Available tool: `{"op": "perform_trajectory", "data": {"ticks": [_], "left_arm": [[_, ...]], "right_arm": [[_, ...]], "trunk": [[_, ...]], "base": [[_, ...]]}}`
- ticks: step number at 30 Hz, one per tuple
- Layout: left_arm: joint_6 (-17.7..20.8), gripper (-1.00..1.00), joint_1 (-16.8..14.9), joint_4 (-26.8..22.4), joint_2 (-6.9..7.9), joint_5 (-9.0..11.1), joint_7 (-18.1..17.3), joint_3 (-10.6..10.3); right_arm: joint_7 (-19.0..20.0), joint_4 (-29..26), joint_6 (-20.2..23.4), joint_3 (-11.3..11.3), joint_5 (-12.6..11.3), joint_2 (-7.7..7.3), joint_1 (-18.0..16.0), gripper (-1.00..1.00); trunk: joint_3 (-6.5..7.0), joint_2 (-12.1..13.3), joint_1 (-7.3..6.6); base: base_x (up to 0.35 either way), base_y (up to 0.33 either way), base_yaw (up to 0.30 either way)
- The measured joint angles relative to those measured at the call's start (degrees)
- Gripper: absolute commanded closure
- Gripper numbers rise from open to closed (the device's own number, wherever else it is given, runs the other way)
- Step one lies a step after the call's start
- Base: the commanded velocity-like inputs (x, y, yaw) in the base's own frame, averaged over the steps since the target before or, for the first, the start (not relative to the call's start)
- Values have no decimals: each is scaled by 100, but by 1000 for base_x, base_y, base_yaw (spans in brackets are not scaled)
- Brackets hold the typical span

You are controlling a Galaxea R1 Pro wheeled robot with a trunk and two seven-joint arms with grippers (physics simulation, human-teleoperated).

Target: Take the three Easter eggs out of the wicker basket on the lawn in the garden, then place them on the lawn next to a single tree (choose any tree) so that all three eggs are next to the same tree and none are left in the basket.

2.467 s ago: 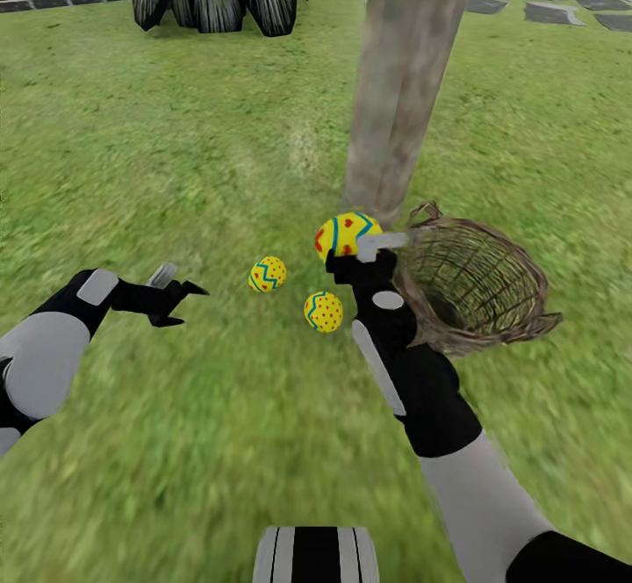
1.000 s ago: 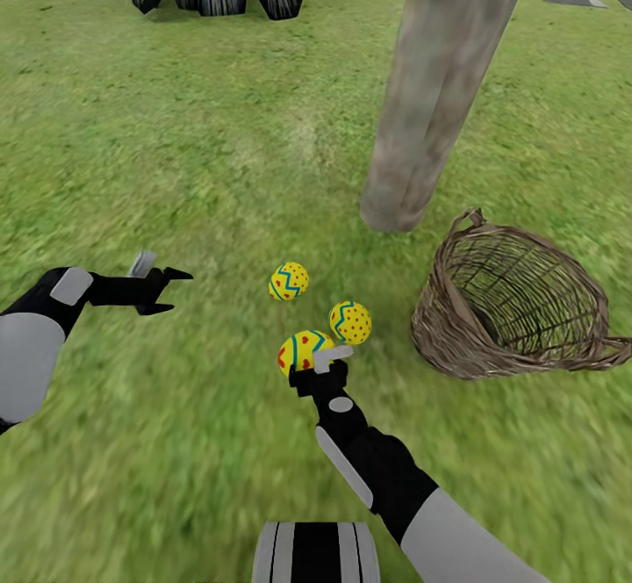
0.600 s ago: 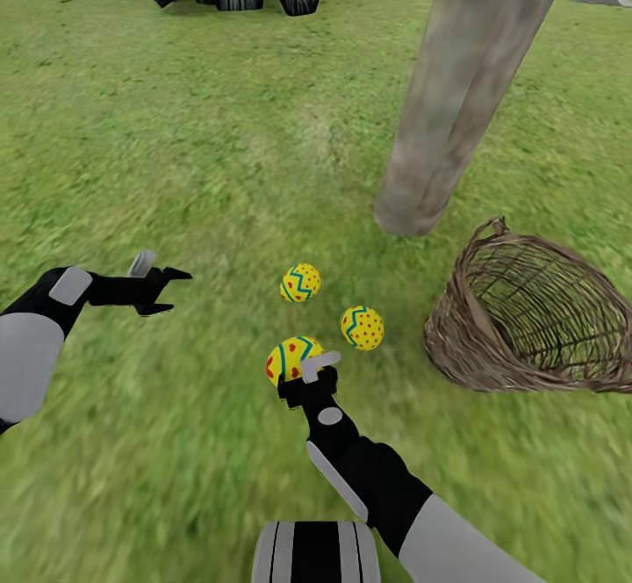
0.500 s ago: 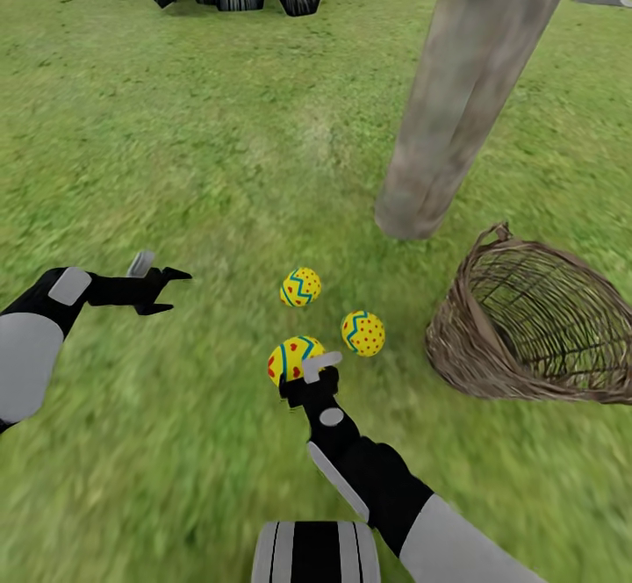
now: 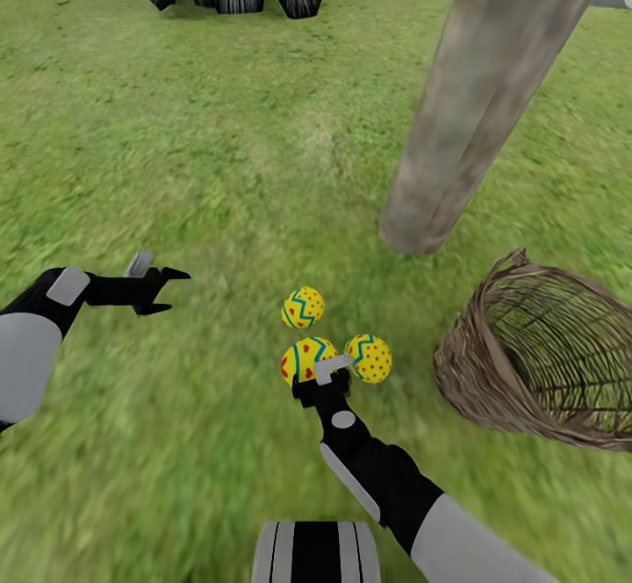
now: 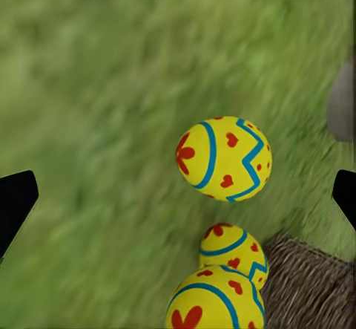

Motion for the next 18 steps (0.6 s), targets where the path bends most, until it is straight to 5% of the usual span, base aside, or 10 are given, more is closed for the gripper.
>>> {"op": "perform_trajectory", "data": {"ticks": [15, 16, 18], "left_arm": [[8, -100, 1, 32, 18, 5, -2, 0], [8, -100, 1, 34, 18, 4, -1, 1], [8, -100, 1, 35, 25, 4, -1, 1]], "right_arm": [[29, 64, 0, 18, -3, 19, 0, 100], [26, 72, 4, 19, -2, 19, 0, -100], [23, 79, 5, 19, -1, 21, 0, -100]], "trunk": [[0, 0, 3], [0, 0, 3], [0, 0, 3]], "base": [[49, 15, 0], [0, 0, 0], [0, 0, 0]]}}
